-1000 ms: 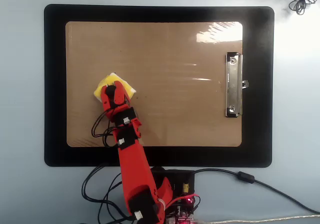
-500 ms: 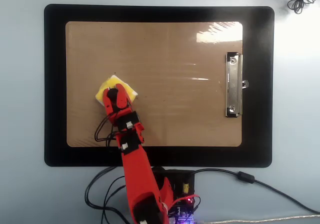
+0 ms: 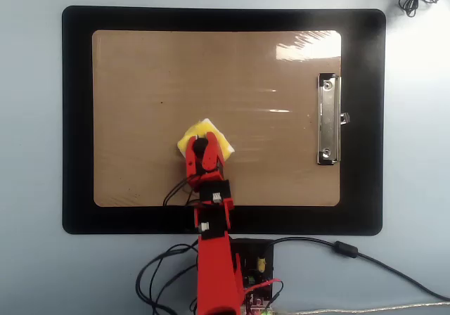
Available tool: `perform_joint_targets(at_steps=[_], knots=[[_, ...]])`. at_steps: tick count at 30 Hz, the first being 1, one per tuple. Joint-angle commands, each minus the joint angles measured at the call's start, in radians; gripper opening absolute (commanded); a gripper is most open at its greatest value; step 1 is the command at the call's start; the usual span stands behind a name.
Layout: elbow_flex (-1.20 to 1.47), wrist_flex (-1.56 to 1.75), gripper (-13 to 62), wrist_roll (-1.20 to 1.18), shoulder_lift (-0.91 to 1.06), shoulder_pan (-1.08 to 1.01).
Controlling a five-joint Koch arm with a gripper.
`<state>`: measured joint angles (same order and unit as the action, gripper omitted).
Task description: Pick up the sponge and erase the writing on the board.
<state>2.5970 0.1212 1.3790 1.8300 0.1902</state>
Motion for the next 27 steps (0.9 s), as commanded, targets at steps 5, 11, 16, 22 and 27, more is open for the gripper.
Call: perform_joint_targets(at_steps=[5,11,16,22,27], knots=[[-0.083,0.04,-7.9,0.055,-0.067,0.058],[-0.049,0.117,-8.0,0.055,-0.066,0.067],[0.071,0.091,-8.0,0.147,0.109,0.307],[-0.057,0.089,-8.0,0.434,-0.025,0.749],[-0.086,0.089,-7.9,0.485,-0.061,0.81]])
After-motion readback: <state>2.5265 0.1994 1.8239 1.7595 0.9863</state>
